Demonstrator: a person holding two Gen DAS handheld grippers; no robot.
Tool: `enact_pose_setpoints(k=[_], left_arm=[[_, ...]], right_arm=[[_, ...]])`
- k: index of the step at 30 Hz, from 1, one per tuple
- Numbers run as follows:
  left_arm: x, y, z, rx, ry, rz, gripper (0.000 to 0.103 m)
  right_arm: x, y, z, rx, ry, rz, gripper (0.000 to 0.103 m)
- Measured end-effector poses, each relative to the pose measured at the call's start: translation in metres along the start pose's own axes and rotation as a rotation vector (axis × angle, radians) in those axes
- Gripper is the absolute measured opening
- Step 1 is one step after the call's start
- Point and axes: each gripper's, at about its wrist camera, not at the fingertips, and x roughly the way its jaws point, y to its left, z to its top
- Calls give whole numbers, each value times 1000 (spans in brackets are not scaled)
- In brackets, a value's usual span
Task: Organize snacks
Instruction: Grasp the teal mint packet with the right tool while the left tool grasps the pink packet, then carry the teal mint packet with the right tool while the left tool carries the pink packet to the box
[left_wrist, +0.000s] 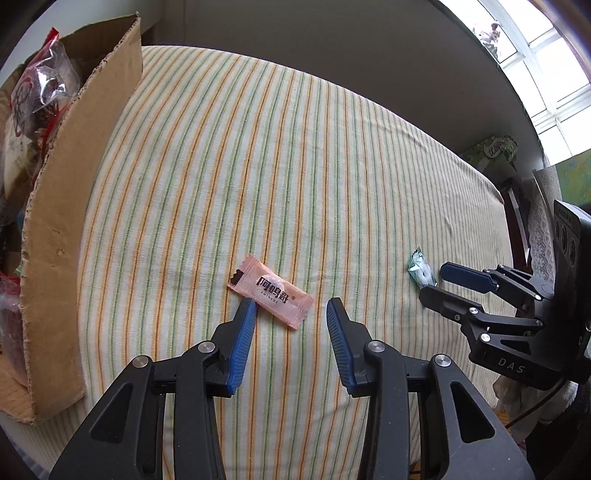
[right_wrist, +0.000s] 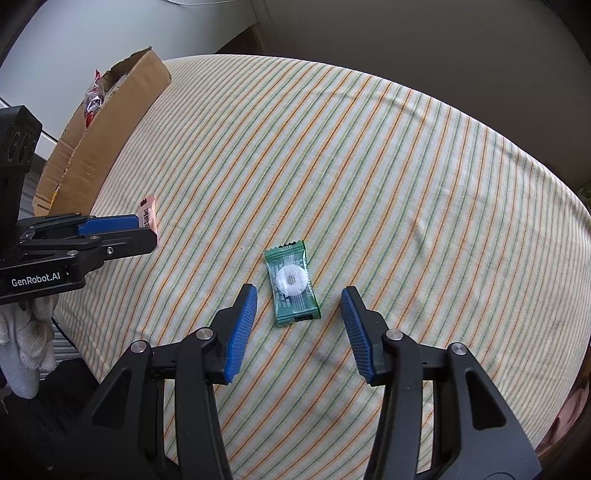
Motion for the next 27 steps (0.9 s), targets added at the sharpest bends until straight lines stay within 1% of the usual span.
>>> enact_pose_setpoints(k=[2, 6, 13, 15, 17, 18, 20, 21, 22, 23, 27], left_arm=[[2, -3, 2, 2, -4, 1, 41], [5, -10, 8, 17, -19, 21, 42], [18, -34, 12, 110, -45, 109, 41], [20, -38, 11, 135, -49, 133, 39], [26, -49, 13, 153, -53, 158, 31], [27, -53, 13, 157, -55, 167, 28], [28, -53, 14, 164, -59, 184, 21], [29, -54, 14, 171, -61, 191, 19], [30, -55, 15, 177, -63, 195, 18], [30, -56, 15, 181, -64, 195, 18], [31, -58, 13, 190, -69, 193, 18]], right_arm=[[0, 0, -1, 2, 0, 1, 50], [1, 0, 0, -6, 2, -2, 50], [6, 9, 6, -40, 12, -33, 49], [8, 14, 7, -68, 17, -66, 47], [10, 19, 8, -96, 22, -107, 40], [11, 21, 8, -110, 24, -120, 40], [13, 25, 9, -135, 28, -141, 39], [13, 27, 9, -145, 27, -148, 37], [13, 29, 10, -151, 25, -145, 28], [13, 30, 11, -151, 25, -143, 24], [14, 31, 13, -147, 24, -137, 24]])
